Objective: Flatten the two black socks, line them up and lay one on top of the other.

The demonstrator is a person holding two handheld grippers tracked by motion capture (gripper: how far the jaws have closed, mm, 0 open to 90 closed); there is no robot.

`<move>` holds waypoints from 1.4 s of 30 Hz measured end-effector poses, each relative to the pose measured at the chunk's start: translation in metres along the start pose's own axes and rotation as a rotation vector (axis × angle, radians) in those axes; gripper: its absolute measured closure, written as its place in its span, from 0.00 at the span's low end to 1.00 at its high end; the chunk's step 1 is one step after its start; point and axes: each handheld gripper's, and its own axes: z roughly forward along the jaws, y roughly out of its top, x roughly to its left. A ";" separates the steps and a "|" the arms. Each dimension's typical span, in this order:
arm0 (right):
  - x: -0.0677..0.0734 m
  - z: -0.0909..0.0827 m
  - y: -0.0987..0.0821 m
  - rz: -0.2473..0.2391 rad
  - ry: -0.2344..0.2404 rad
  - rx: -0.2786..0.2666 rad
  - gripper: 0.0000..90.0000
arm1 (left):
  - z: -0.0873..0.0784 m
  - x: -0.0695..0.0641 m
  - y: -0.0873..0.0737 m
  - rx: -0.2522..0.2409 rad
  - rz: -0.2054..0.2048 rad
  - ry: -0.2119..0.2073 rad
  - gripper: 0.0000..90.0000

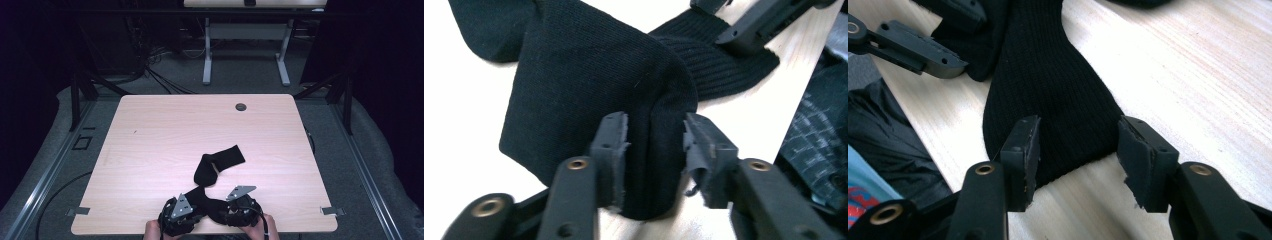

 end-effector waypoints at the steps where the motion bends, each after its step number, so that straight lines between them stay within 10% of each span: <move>1: 0.000 0.000 0.000 0.004 0.001 -0.003 0.58 | 0.000 0.000 0.000 -0.003 0.001 0.003 0.76; 14: -0.003 0.001 -0.003 0.048 0.032 -0.032 0.87 | -0.002 0.004 -0.004 -0.026 -0.019 -0.011 0.91; 42: -0.030 -0.049 -0.001 0.107 -0.011 -0.151 0.90 | -0.064 0.040 -0.002 -0.252 -0.177 0.019 0.93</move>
